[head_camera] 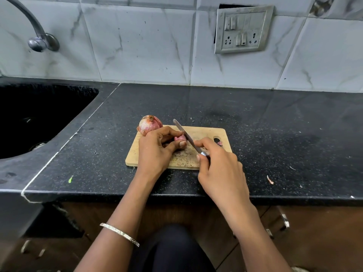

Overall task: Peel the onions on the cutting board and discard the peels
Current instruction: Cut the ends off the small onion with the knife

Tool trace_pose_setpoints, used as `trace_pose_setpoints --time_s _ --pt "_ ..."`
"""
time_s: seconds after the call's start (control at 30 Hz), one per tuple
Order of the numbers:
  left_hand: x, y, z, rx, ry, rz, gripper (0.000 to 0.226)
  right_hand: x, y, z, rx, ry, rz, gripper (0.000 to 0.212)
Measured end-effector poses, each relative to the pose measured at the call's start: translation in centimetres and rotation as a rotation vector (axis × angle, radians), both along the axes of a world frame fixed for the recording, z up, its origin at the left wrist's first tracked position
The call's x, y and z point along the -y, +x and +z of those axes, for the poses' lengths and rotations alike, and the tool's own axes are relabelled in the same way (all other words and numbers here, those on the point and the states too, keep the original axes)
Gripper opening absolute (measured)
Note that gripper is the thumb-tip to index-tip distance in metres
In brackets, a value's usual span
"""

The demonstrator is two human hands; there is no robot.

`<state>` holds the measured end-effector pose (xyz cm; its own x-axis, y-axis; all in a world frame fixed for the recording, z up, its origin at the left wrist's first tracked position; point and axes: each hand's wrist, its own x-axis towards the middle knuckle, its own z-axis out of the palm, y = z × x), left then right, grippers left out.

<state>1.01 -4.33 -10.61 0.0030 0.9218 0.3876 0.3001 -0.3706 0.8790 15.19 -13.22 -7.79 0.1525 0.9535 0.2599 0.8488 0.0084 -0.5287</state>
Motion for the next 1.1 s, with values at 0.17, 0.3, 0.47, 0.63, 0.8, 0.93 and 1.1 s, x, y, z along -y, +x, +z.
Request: trace_pose_setpoints --time_s 0.17,0.3,0.47,0.63,0.8,0.93,1.1 --pt "0.3 0.1 0.2 0.000 0.008 -0.016 0.019 -2.0 0.6 -0.1 -0.128 -0.008 0.017 0.023" --pt "0.4 0.0 0.0 0.014 -0.013 -0.012 0.019 -1.8 1.8 0.0 -0.168 0.108 -0.072 0.021" --pt "0.3 -0.1 0.0 0.022 -0.010 -0.025 0.017 -2.6 1.8 0.4 -0.243 0.127 -0.031 0.010" --pt "0.3 -0.2 -0.2 0.024 0.007 -0.034 0.017 -5.2 0.7 0.5 -0.217 0.098 -0.031 0.018" --pt "0.2 -0.5 -0.3 0.025 0.003 -0.043 0.018 -6.7 0.8 0.4 -0.159 0.066 0.018 0.029" --pt "0.0 -0.5 -0.4 0.025 0.001 -0.053 0.018 -7.3 1.0 0.2 -0.148 0.062 0.061 0.032" --pt "-0.1 -0.5 -0.4 0.026 0.001 -0.053 0.018 -7.9 1.7 0.2 -0.194 0.026 0.155 0.022"
